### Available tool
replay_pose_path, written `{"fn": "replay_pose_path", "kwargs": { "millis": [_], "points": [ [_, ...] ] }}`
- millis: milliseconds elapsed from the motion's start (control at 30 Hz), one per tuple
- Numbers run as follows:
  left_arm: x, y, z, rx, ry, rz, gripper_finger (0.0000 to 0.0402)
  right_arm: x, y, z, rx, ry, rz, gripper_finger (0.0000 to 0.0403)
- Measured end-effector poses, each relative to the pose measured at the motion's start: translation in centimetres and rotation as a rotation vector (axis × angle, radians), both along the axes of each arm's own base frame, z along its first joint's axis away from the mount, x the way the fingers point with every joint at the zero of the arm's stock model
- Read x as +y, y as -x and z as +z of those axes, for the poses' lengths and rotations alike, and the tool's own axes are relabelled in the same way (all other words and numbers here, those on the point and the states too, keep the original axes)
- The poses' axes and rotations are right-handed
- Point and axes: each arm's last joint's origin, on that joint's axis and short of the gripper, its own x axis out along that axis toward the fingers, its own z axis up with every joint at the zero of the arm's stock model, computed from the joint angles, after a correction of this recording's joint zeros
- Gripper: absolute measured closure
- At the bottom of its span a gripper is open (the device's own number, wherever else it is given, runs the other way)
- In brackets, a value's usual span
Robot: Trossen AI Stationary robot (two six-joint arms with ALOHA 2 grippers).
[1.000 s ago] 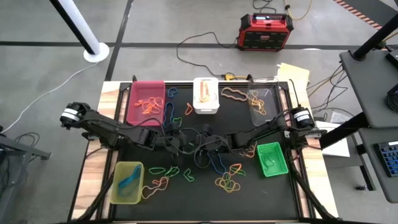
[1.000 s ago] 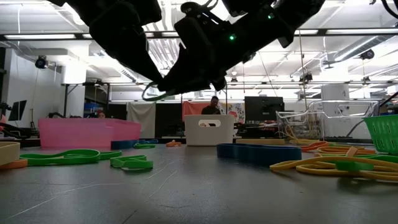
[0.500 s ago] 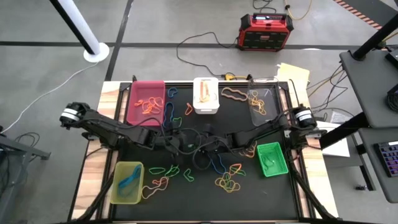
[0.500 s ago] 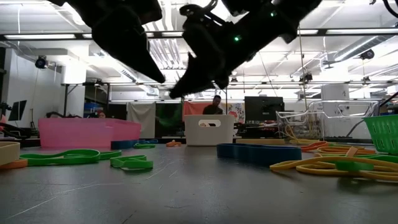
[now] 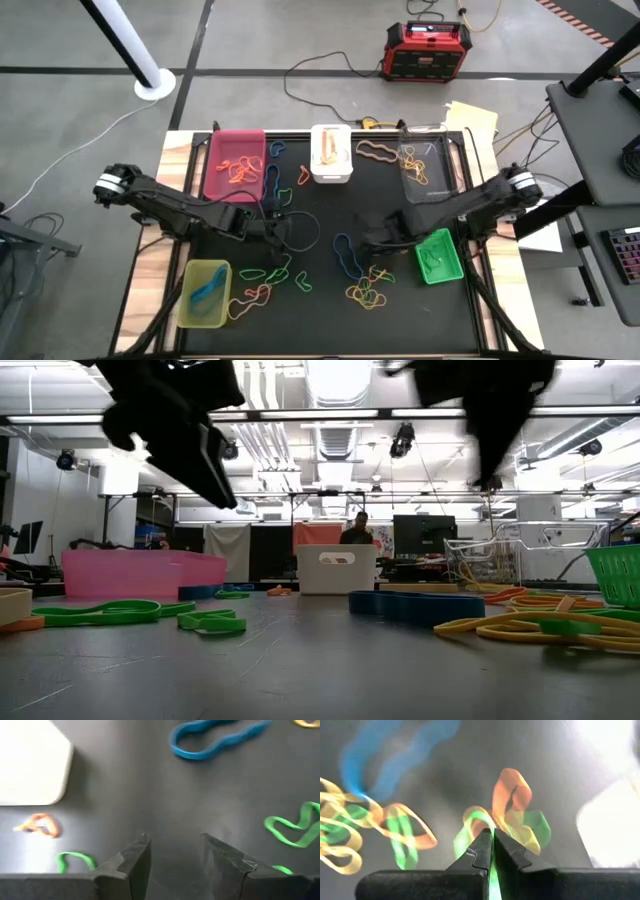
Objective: Sort rubber bands into baskets
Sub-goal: Put the green rubber band into the green bin
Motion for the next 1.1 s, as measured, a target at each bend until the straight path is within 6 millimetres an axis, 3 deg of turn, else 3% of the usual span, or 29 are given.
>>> {"fn": "replay_pose_path", "kwargs": {
  "millis": [200, 500, 833, 967, 1100],
  "points": [
    [-0.2, 0.1, 0.0, 0.026, 0.062, -0.057, 0.0256, -0.2, 5.7, 1.2, 0.152, 0.002, -0.348, 0.0394],
    [-0.1, 1.1, -0.7, 0.143, 0.115, -0.007, 0.0256, 0.3, 10.2, -1.3, 0.208, -0.047, -0.543, 0.0385],
    [-0.9, 1.6, -0.8, 0.212, 0.245, -0.056, 0.0256, 0.6, 10.8, -3.7, 0.174, -0.067, -0.555, 0.0293],
    [-1.0, 2.1, -1.0, 0.252, 0.262, -0.01, 0.0256, 0.7, 10.5, -3.3, 0.137, -0.06, -0.529, 0.026],
    [-1.3, 2.8, -1.2, 0.31, 0.275, 0.038, 0.0256, 0.9, 9.2, -2.4, -0.048, -0.012, -0.447, 0.0242]
  ]
}}
